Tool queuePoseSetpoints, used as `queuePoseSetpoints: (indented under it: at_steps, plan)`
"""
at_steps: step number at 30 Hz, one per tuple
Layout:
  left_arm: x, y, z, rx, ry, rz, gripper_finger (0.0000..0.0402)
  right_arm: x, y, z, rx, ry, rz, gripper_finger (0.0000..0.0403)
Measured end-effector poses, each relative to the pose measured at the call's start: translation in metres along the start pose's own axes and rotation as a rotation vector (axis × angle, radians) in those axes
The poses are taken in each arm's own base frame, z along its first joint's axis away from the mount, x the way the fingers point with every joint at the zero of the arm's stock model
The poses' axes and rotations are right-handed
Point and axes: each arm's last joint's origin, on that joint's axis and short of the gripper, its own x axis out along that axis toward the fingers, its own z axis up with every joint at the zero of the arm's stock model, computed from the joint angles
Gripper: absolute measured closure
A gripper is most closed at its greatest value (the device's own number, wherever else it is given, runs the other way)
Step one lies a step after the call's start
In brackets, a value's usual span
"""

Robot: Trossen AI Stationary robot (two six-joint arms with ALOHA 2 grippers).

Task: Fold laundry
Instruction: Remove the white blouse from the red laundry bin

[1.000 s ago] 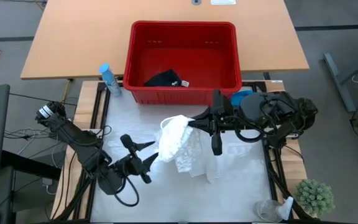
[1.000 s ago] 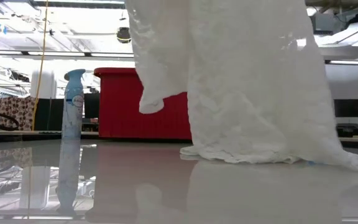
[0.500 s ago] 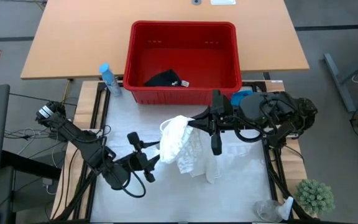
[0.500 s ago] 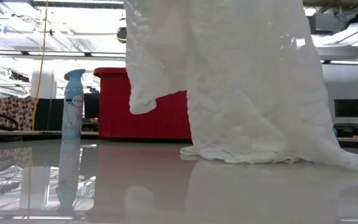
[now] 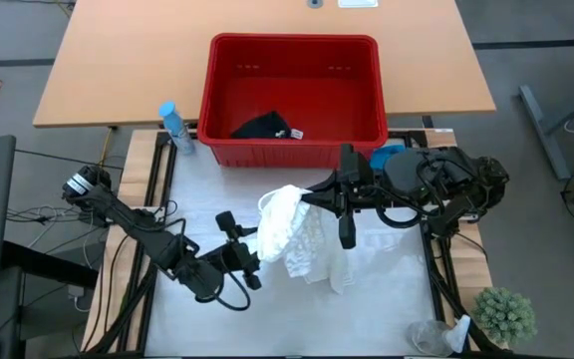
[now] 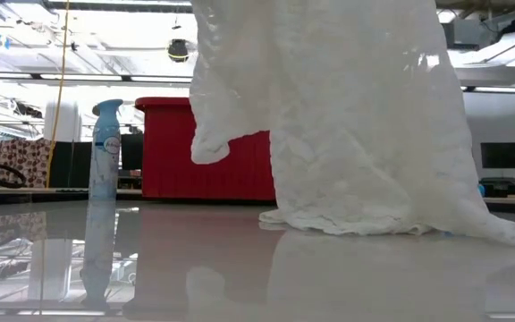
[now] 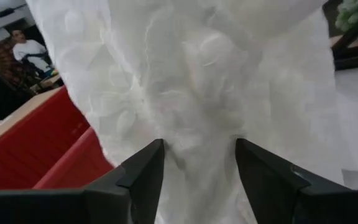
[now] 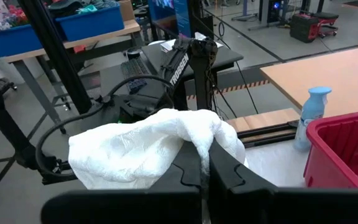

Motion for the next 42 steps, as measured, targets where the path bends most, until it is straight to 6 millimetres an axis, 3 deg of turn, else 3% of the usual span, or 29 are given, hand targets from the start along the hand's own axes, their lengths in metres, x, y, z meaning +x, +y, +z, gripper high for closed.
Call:
queuePoseSetpoints:
  at_steps: [3, 10, 14, 26, 35, 42]
  plan:
    - [0.001, 0.002, 0.002, 0.000, -0.005, 0.040, 0.0250, 0.000, 0.000, 0.000, 0.000, 0.000, 0.000, 0.0380]
    - [0.000, 0.006, 0.003, 0.001, -0.001, 0.110, 0.0388, 0.000, 0.000, 0.000, -0.001, 0.002, 0.000, 0.0380]
    - [-0.003, 0.007, 0.007, 0.005, -0.002, 0.120, 0.0397, 0.000, 0.000, -0.001, -0.016, 0.009, -0.003, 0.0380]
    - [-0.044, 0.036, 0.073, 0.133, -0.008, 0.205, 0.0401, 0.004, -0.023, -0.011, -0.075, 0.152, -0.104, 0.0379]
    - [-0.071, 0.047, 0.088, 0.294, 0.004, 0.296, 0.0401, 0.002, -0.037, -0.024, -0.091, 0.300, -0.178, 0.0376]
    - [-0.068, 0.060, 0.098, 0.378, 0.033, 0.320, 0.0401, -0.011, -0.029, -0.017, -0.068, 0.260, -0.133, 0.0375]
